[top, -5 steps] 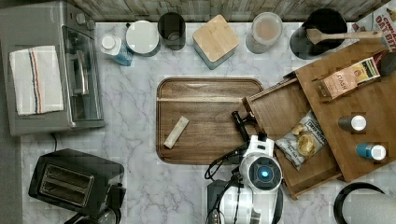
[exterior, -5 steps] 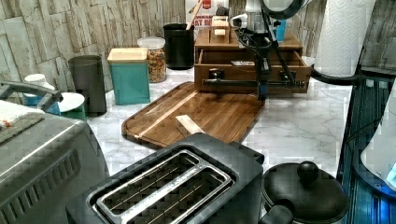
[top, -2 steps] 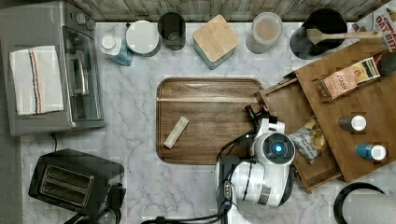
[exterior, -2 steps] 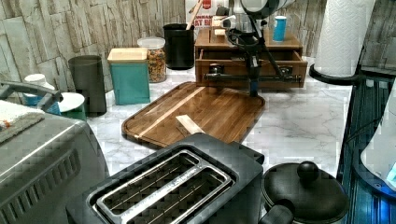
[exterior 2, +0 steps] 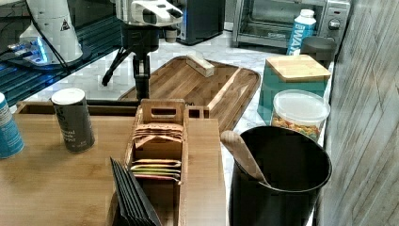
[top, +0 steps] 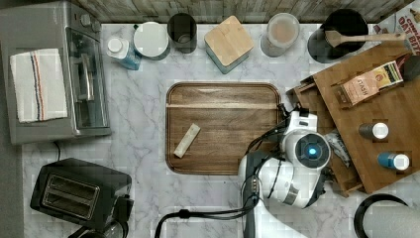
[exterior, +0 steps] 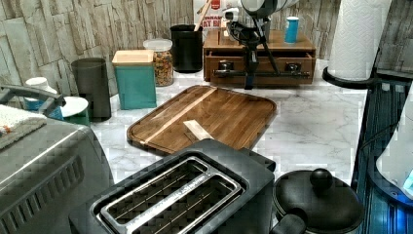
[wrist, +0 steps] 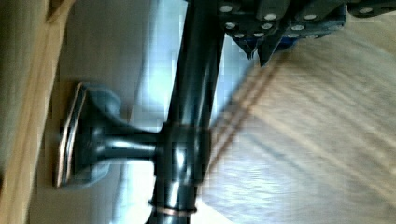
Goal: Close the drawer.
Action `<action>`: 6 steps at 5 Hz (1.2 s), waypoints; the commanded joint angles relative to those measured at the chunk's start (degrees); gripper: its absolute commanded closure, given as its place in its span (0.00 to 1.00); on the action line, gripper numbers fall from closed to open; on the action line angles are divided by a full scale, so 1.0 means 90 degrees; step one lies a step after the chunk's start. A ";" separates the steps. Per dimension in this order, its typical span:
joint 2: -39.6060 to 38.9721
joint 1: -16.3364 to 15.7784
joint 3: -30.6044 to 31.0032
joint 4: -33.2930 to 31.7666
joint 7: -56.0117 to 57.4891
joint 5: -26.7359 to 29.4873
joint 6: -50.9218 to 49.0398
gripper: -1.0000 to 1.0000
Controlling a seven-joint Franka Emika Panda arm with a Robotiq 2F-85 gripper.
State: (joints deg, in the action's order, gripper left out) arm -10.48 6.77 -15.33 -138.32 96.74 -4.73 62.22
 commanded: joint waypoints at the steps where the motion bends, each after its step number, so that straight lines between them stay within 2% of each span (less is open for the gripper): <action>1: -0.1036 0.0883 -0.0542 0.3570 0.1301 0.0195 -0.0863 1.00; 2: -0.1483 0.1297 -0.0316 0.4171 0.1843 0.0702 -0.0700 1.00; 3: -0.1645 0.1480 -0.0332 0.4472 0.2350 0.1125 -0.0560 1.00; 4: -0.1669 0.1318 -0.0516 0.4475 0.2437 0.1265 -0.0568 1.00; 6: -0.1670 0.1320 -0.0514 0.4474 0.2431 0.1264 -0.0568 1.00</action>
State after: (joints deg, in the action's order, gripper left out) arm -22.23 12.22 -15.04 -116.83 113.14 6.72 44.06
